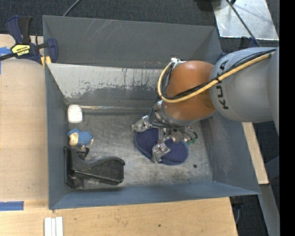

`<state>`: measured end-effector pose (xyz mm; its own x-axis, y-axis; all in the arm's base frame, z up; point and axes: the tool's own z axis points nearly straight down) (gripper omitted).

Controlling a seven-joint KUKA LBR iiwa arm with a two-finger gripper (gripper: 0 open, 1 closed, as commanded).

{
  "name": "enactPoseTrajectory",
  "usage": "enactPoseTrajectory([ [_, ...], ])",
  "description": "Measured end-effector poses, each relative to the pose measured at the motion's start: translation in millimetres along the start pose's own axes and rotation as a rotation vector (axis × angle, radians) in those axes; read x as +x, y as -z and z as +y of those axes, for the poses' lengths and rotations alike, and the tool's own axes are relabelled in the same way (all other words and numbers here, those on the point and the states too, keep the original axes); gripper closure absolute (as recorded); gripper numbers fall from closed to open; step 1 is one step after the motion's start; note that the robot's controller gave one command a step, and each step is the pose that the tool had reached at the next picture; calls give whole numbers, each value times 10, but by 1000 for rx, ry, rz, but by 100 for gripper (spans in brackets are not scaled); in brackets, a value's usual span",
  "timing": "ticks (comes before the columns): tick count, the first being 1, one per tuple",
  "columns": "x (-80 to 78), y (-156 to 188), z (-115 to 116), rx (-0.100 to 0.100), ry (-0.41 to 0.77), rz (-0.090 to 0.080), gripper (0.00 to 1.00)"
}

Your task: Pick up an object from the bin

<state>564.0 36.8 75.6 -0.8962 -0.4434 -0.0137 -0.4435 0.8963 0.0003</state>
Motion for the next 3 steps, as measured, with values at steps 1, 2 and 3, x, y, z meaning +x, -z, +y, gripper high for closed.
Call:
enactPoseTrajectory([
  [1, -8, 15, -3, 1, -2, 0, 100],
  [2, 58, 1213, 483, 3, -32, 3, 100],
  [3, 719, 2078, -557, 6, 203, 8, 100],
])
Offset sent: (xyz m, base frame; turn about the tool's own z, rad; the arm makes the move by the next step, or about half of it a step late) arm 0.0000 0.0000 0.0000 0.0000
